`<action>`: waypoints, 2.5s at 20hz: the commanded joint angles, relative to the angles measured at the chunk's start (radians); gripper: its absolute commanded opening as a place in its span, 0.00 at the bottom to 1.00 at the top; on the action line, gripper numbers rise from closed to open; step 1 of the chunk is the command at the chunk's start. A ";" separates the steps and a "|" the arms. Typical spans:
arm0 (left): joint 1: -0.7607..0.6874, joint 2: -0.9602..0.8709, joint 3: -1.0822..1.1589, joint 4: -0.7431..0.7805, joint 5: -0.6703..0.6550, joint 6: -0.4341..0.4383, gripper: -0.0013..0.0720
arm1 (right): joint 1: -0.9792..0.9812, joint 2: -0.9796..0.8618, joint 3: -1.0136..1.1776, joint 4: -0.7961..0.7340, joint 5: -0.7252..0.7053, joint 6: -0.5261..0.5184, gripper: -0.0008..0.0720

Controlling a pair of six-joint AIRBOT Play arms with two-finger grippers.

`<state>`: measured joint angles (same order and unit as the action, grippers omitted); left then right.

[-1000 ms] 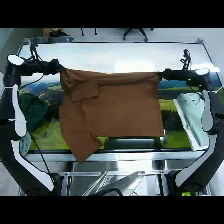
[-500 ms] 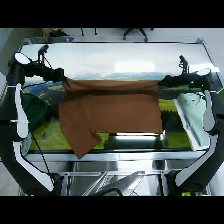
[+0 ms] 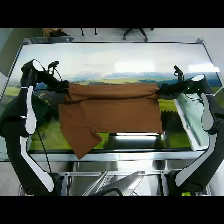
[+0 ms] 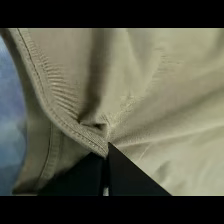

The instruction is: Fold the shirts.

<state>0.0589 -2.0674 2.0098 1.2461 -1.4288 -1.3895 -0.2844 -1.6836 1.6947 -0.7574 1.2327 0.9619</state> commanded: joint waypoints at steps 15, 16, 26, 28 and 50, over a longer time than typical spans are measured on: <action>0.073 0.200 -0.014 0.008 -0.203 -0.117 0.91 | -0.109 0.235 -0.034 -0.105 0.192 0.073 0.53; 0.088 0.254 -0.074 0.009 -0.255 -0.123 0.91 | -0.140 0.274 -0.080 -0.103 0.224 0.078 0.51; 0.219 1.009 -1.355 -0.022 0.090 -0.103 0.91 | -0.277 0.566 -0.777 -0.086 0.064 0.029 0.51; 0.246 1.040 -1.474 -0.132 0.157 -0.037 0.91 | -0.271 0.564 -0.808 -0.062 0.051 0.016 0.51; 0.023 0.729 -1.343 -0.272 0.253 0.099 0.04 | -0.204 0.521 -0.967 -0.034 -0.066 -0.013 0.51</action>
<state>0.0792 -1.3365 0.6590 0.9768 -1.1339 -1.2919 -0.5236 -1.1374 0.7528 -0.7788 1.2263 0.9569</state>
